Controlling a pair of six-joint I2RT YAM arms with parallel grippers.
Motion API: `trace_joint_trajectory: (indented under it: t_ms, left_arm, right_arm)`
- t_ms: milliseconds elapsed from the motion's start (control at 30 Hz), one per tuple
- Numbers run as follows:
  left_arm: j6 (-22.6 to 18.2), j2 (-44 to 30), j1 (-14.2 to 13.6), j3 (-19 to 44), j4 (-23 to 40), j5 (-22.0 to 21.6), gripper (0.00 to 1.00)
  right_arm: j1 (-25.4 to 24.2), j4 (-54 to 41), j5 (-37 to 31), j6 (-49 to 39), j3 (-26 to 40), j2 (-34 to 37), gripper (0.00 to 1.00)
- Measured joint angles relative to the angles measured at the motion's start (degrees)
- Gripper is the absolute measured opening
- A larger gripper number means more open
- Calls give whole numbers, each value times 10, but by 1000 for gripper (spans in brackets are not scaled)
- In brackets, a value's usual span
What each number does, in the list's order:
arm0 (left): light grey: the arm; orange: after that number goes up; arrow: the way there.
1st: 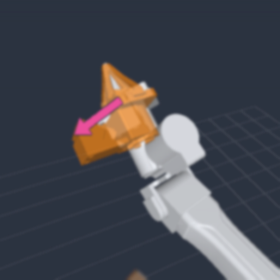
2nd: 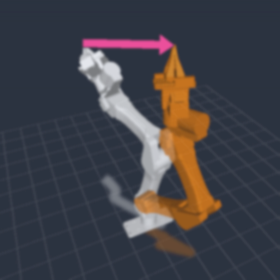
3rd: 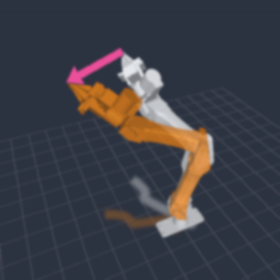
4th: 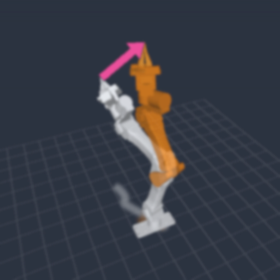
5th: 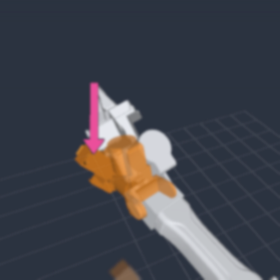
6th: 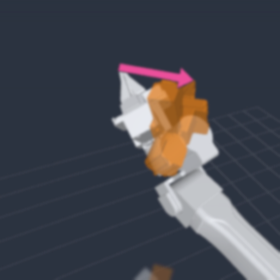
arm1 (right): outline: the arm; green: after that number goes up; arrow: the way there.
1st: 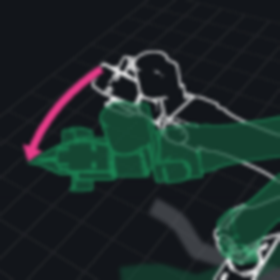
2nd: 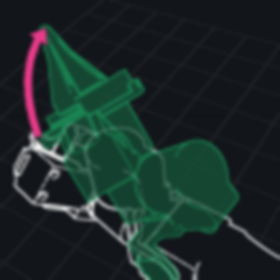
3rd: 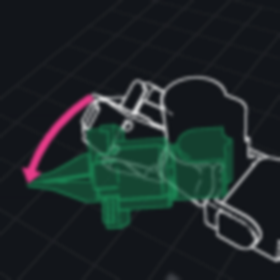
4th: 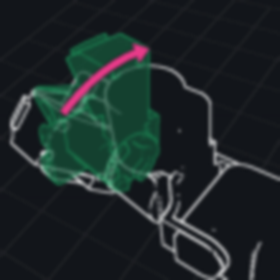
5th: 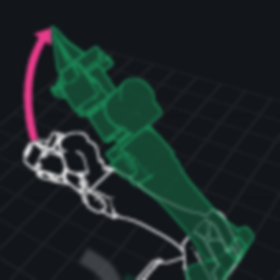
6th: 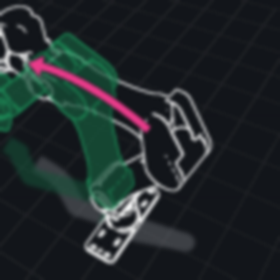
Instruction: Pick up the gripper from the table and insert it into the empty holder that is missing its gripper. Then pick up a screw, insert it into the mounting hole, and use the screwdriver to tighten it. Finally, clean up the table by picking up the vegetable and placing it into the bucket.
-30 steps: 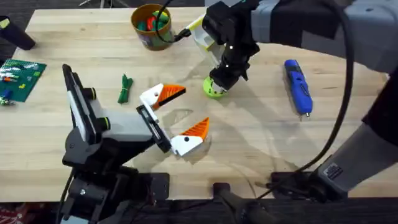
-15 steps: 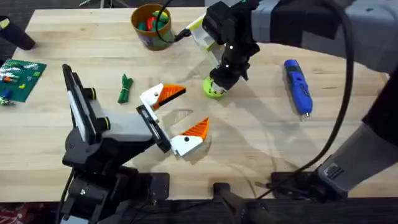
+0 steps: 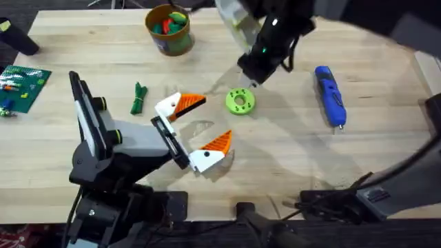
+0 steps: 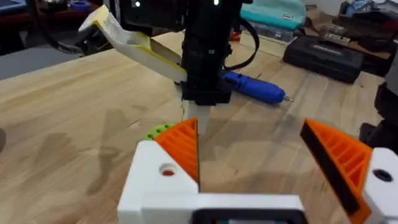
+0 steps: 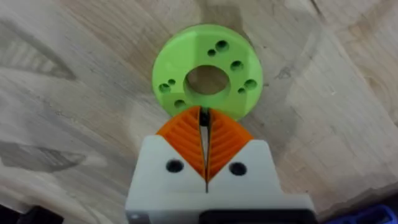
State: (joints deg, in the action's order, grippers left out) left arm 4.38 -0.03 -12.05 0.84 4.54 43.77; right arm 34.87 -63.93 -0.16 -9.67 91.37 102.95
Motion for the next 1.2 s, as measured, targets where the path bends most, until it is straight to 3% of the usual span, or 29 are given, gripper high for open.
trace_joint_trajectory:
  t_ms: [467,667,1200]
  left_arm:
    - [0,0,0,0,0,0,989]
    - [0,0,0,0,0,0,989]
    - [0,0,0,0,0,0,989]
  right_arm:
    - [6,-114,0,0,156,-37,7]
    - [39,-134,0,-8,229,-39,7]
    - [180,-111,0,-60,247,-39,6]
